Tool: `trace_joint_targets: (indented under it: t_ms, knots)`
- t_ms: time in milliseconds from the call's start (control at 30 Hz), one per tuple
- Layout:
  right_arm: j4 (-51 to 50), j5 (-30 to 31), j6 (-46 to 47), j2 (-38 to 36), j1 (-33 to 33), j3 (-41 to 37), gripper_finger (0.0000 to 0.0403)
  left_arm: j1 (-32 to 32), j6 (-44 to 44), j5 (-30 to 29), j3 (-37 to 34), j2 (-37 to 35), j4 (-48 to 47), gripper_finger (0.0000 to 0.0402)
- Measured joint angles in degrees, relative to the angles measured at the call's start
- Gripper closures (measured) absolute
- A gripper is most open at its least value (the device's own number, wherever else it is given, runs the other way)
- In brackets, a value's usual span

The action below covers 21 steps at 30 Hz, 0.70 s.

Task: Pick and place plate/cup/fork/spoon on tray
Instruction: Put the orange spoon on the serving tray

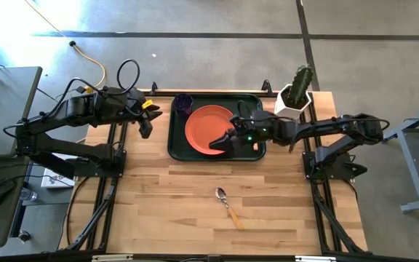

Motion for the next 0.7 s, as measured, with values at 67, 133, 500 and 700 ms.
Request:
trace_joint_targets:
  t_ms: [67,133,500,700]
  knots:
    - [5.7,0.7,0.0,0.0,1.5,0.0,0.027,0.0,-0.6,0.1,0.0,0.0,0.0,0.0307]
    - [9.7,1.9,0.7,0.0,2.8,0.1,0.0273,0.0,-0.8,1.1,0.0,0.0,0.0,0.0307]
    - [-25.6,16.1,-4.4,0.1,12.7,19.2,0.0275,0.0,-0.8,7.8,0.0,0.0,0.0,0.0307]
    - [-50.7,26.4,1.7,3.3,18.2,29.1,0.0275,0.0,0.5,8.0,0.0,0.0,0.0,0.0307]
